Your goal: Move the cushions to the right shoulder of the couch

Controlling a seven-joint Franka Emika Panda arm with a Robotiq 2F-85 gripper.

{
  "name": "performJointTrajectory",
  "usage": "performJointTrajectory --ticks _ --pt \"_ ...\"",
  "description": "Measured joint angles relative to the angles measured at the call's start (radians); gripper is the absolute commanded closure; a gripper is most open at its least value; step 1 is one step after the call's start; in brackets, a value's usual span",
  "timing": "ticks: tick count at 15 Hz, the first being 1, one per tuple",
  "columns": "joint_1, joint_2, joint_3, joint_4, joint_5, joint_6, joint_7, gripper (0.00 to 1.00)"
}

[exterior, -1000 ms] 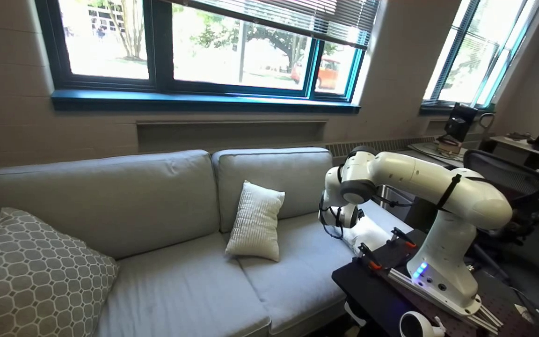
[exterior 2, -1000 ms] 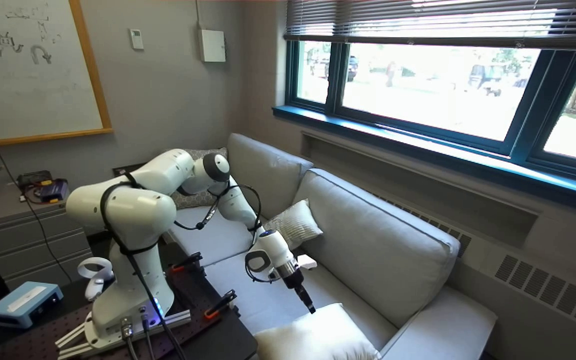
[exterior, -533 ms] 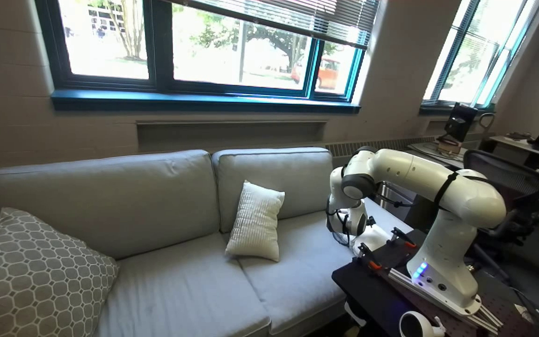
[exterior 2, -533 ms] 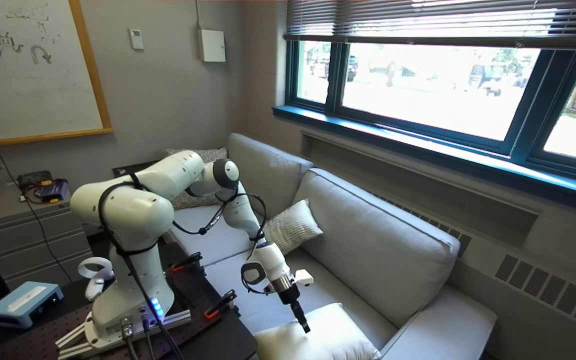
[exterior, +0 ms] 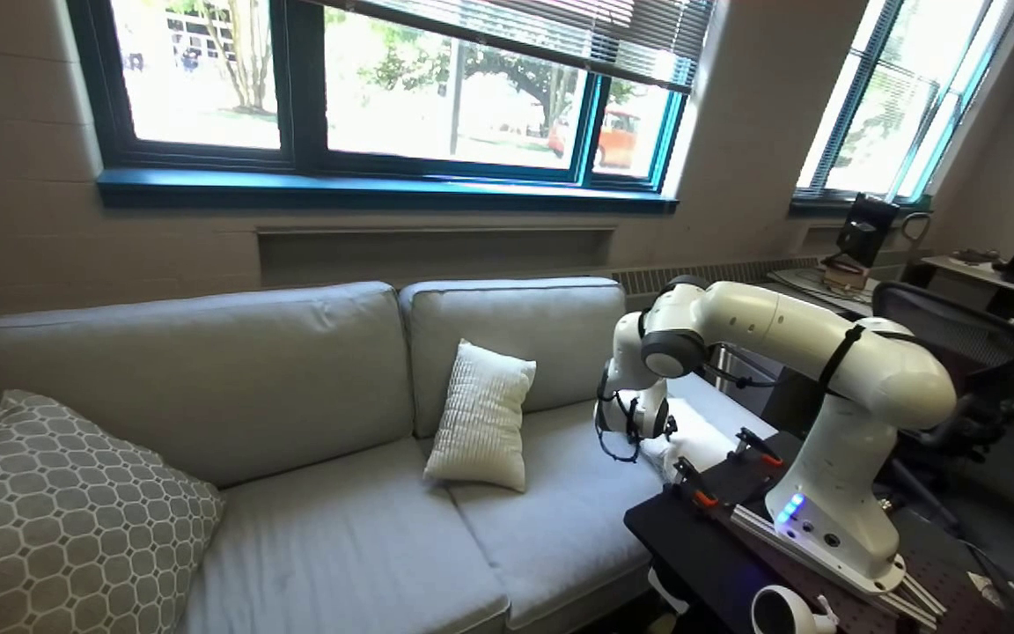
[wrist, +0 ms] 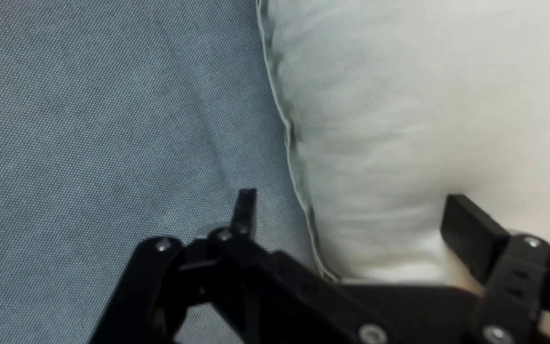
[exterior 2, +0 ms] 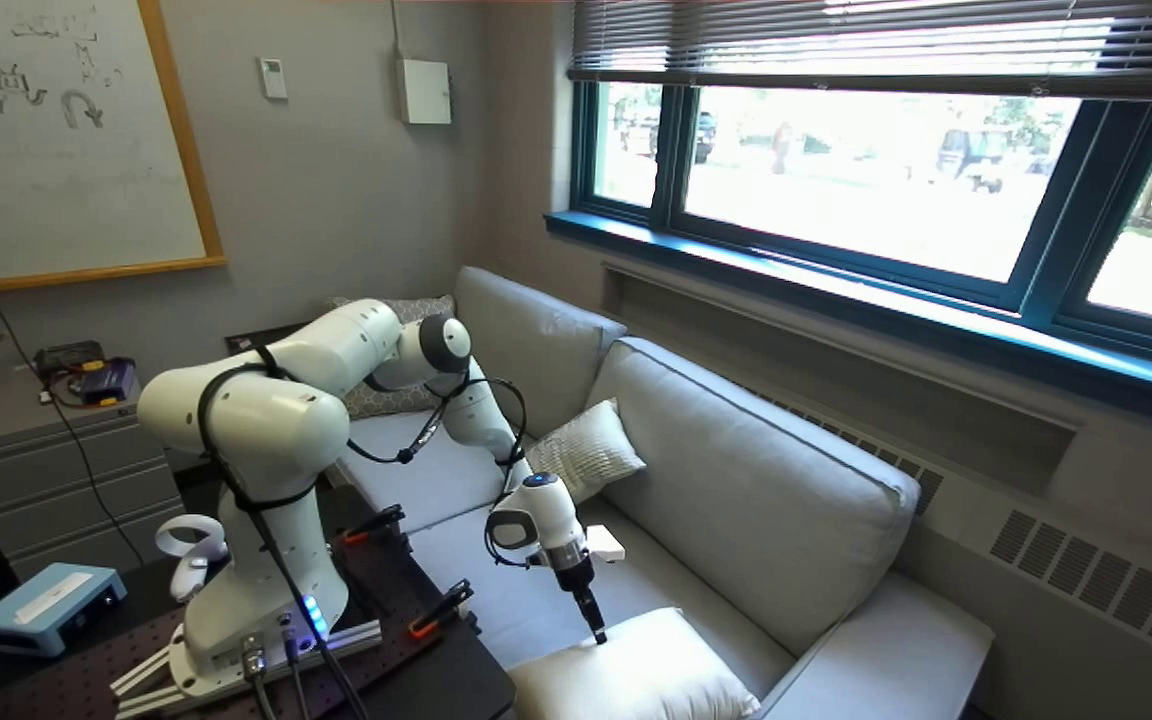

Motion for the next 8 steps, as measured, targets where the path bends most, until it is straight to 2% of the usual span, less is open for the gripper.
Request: performJointTrajectory --ticks 4,5,6,8 --pt "-0.034 0.003 0.019 -0.051 -0.026 0.16 -0.002 0.0" --pt "-0.05 0.005 0.025 -0.072 -0.037 0.197 -0.002 0.03" --pt "-0.064 0.006 0.029 -0.092 -0.045 0.218 -0.002 0.27" --pt "-0.083 0.008 0.03 -0.124 -0.053 0.228 -0.003 0.28"
